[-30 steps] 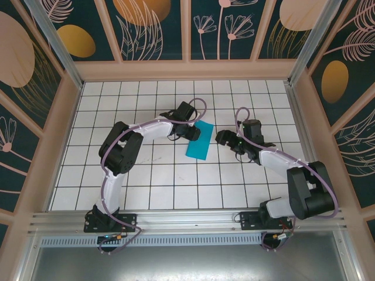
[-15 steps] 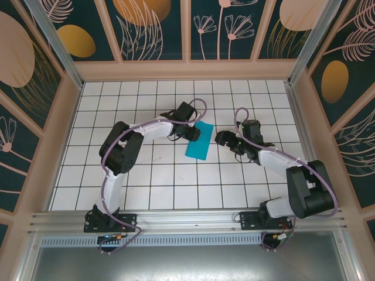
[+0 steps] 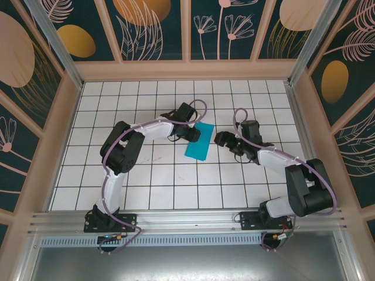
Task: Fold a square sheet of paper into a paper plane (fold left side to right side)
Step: First fold in half a square sheet of paper at the center of the table.
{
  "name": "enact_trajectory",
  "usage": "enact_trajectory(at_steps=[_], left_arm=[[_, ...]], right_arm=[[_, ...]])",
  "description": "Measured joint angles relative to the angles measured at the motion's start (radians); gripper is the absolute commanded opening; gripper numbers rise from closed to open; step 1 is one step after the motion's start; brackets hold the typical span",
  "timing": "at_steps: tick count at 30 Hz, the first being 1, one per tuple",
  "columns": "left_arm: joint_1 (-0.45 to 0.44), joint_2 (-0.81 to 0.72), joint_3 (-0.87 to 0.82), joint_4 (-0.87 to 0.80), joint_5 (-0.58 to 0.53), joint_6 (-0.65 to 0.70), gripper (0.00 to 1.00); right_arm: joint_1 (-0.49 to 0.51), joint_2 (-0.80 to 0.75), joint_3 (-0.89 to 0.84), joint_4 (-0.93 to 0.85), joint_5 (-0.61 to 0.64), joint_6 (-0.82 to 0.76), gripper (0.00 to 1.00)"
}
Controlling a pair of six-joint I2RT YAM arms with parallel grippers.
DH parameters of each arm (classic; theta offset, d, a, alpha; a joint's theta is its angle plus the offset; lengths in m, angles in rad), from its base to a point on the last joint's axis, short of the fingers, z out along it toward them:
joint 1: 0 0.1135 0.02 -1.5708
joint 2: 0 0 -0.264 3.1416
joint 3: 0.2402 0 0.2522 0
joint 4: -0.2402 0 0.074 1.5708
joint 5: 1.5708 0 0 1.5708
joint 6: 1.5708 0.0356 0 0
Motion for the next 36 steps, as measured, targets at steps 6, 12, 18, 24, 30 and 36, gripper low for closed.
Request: enact_trajectory(at_steps=[6, 12, 18, 24, 30, 36], left_arm=[[0.000, 0.001, 0.000, 0.000, 0.004, -0.001, 0.47], [0.000, 0.005, 0.010, -0.001, -0.008, -0.020, 0.47], [0.000, 0.006, 0.022, 0.000, -0.016, -0.043, 0.47], [0.000, 0.006, 0.023, 0.000, -0.014, -0.042, 0.47], [0.000, 0.006, 0.021, -0.001, -0.013, -0.034, 0.45], [0.000, 0.006, 0.016, -0.001, -0.011, -0.026, 0.46]], right_arm=[[0.003, 0.001, 0.000, 0.000, 0.000, 0.000, 0.80], [0.003, 0.003, 0.000, 0.000, 0.000, 0.000, 0.81], [0.005, 0.003, 0.000, 0.000, 0.000, 0.000, 0.81], [0.006, 0.003, 0.000, 0.000, 0.000, -0.001, 0.80], [0.006, 0.003, 0.000, 0.000, 0.000, -0.003, 0.80], [0.006, 0.003, 0.000, 0.000, 0.000, -0.003, 0.81]])
